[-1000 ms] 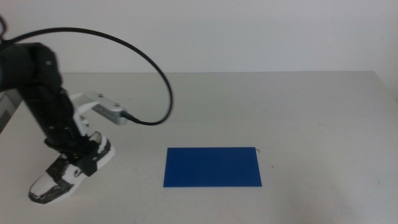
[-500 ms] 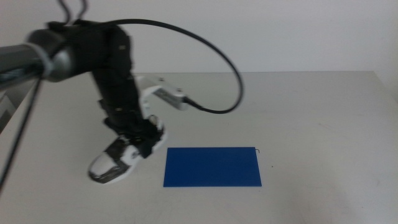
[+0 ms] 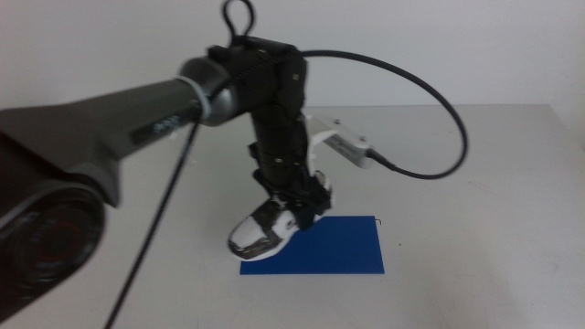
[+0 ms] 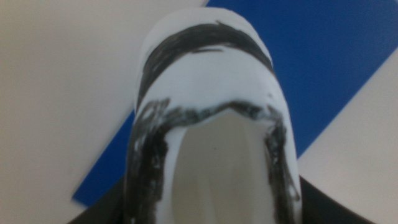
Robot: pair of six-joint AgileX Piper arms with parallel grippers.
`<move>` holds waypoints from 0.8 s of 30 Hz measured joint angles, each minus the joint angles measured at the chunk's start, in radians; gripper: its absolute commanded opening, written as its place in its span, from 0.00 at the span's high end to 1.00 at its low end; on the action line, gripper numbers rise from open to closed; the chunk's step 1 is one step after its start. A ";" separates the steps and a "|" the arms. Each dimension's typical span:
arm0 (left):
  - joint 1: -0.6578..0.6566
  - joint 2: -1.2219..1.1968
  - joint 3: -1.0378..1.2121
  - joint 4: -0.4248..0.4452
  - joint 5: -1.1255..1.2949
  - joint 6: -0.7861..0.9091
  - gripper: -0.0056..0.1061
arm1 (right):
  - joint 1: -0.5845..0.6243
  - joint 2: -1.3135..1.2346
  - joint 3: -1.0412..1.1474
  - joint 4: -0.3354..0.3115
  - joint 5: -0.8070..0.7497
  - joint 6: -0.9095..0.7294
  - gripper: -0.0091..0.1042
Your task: Use one arm to grab the shoe from the table and place it on the mat.
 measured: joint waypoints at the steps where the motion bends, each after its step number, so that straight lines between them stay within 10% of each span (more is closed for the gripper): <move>1: -0.010 0.012 -0.016 -0.001 0.000 -0.002 0.96 | 0.000 0.000 0.000 0.000 0.000 0.000 0.33; 24: -0.046 0.065 -0.078 -0.011 0.003 0.306 0.96 | 0.000 0.000 0.000 0.000 0.000 0.000 0.33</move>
